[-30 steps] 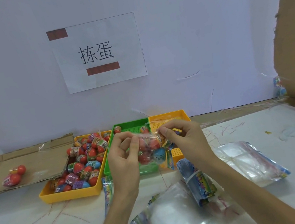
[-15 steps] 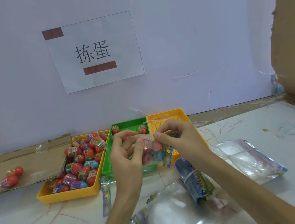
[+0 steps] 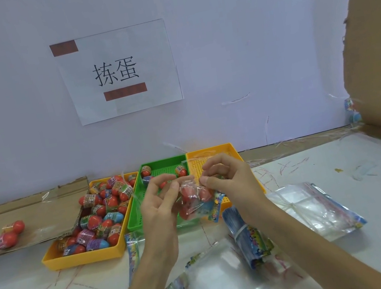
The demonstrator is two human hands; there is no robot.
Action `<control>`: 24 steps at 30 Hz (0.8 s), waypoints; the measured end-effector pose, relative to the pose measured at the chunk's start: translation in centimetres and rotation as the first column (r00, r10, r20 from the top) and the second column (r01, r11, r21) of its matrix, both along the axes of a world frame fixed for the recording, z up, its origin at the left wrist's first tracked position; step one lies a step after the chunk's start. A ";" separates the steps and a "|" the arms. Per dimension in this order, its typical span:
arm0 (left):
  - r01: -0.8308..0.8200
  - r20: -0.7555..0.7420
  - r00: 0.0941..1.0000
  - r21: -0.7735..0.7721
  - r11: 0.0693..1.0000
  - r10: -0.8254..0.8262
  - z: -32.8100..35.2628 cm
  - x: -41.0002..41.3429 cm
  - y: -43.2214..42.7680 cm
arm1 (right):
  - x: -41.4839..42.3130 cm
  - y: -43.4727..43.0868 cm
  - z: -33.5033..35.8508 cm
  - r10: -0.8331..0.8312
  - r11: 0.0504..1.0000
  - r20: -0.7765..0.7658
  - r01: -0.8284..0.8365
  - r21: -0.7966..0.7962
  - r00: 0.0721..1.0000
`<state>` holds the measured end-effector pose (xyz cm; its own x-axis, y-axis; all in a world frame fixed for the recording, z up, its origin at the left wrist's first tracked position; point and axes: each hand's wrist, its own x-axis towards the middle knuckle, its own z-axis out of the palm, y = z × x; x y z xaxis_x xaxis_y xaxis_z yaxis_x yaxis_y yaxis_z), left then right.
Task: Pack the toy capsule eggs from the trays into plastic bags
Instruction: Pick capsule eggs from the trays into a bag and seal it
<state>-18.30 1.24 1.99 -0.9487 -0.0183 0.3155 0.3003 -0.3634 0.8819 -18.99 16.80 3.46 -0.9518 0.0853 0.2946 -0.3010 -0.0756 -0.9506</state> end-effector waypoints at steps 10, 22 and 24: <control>-0.081 -0.090 0.994 -0.282 0.956 0.058 -0.6 -0.6 -0.6 | 0.2 0.2 0.5 0.132 0.987 0.086 -0.123 -0.108 0.987; -0.102 -0.148 0.987 -0.329 0.939 0.055 -1.0 -0.3 -0.1 | 0.1 0.2 0.9 0.366 0.930 0.324 -0.350 -0.108 0.872; -0.071 -0.126 0.991 -0.307 0.949 0.033 -1.1 -0.1 0.1 | 0.0 0.2 0.7 0.338 0.941 0.336 -0.326 -0.093 0.879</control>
